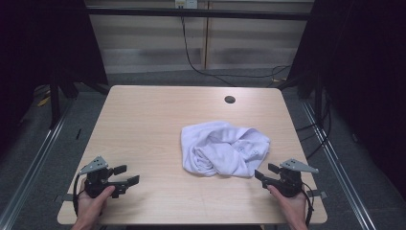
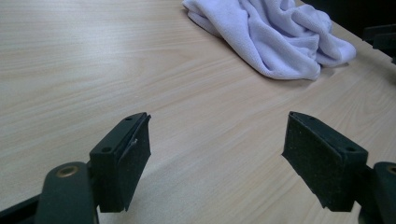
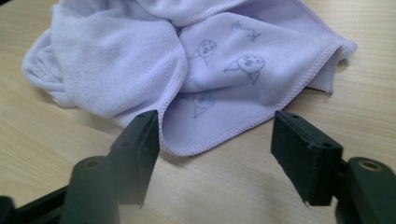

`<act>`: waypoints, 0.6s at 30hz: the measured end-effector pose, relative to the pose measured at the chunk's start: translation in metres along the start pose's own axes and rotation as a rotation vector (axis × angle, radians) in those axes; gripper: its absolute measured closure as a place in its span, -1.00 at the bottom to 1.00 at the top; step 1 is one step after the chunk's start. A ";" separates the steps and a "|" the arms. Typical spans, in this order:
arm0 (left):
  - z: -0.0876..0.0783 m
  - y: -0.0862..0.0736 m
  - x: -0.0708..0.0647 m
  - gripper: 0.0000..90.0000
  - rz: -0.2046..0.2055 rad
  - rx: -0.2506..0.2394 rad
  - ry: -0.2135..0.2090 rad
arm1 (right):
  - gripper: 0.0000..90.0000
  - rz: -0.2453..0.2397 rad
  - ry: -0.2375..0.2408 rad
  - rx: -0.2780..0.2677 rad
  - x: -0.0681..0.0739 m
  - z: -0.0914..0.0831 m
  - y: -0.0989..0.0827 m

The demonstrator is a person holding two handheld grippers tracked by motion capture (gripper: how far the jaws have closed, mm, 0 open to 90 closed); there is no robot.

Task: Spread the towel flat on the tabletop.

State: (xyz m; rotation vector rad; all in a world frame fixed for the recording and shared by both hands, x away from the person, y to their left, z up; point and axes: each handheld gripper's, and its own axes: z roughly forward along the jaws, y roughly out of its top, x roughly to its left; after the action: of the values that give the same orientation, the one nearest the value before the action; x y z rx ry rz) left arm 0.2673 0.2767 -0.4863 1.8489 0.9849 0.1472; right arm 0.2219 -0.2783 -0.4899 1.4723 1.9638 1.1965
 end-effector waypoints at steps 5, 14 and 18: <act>0.005 0.002 0.001 -0.50 0.017 0.021 0.024 | -0.31 -0.018 0.032 0.015 0.003 0.002 0.000; 0.002 0.000 -0.008 -0.52 0.070 0.025 -0.013 | -0.27 -0.052 0.126 0.022 0.016 0.005 0.011; 0.001 0.000 -0.009 -0.55 0.089 0.023 -0.025 | -0.31 -0.069 0.172 0.034 0.018 0.009 0.021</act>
State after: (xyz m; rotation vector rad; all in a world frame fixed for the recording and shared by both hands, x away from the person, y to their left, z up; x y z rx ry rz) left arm 0.2621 0.2698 -0.4838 1.9117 0.8909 0.1664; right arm 0.2342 -0.2564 -0.4747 1.3457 2.1396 1.3038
